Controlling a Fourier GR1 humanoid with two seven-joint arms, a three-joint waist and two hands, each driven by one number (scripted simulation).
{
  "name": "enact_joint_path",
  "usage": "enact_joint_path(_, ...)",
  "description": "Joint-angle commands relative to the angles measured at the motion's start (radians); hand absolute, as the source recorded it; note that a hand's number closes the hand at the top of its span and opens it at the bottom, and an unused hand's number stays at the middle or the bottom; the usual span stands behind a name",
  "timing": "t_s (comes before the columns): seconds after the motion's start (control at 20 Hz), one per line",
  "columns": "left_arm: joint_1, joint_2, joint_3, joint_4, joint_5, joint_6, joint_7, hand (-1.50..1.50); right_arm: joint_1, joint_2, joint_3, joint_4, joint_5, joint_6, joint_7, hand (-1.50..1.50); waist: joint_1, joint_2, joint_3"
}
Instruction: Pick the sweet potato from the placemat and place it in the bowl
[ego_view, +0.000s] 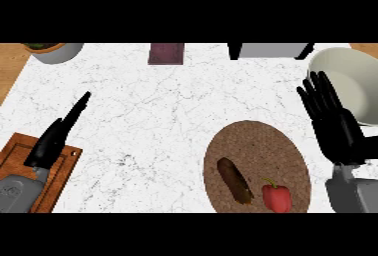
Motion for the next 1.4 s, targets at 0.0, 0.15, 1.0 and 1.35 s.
enact_joint_path(0.0, -0.031, -0.051, 0.005, -0.007, -0.009, 0.033, 0.047, 0.0, -0.045, -0.006, 0.095, 0.098, 0.03, 0.126, -0.016, 1.5, 0.014, -0.031, -0.007)
enact_joint_path(0.15, -0.085, -0.072, 0.061, -0.056, 0.038, 0.072, 0.031, 0.0, -0.158, -0.101, 0.25, 0.048, 0.01, 0.356, 0.114, 1.5, 0.101, -0.028, -0.009)
enact_joint_path(1.0, -0.077, -0.151, 0.111, -0.177, 0.047, 0.201, 0.19, 0.0, -0.51, -0.335, 0.484, 0.145, 0.553, 0.747, -0.349, -1.5, 0.029, -0.036, -0.008)
enact_joint_path(1.35, -0.108, -0.124, 0.149, -0.193, 0.055, 0.184, 0.246, 0.0, -0.646, -0.237, 0.687, 0.094, 0.742, 0.779, -0.165, -1.5, 0.021, -0.039, -0.009)
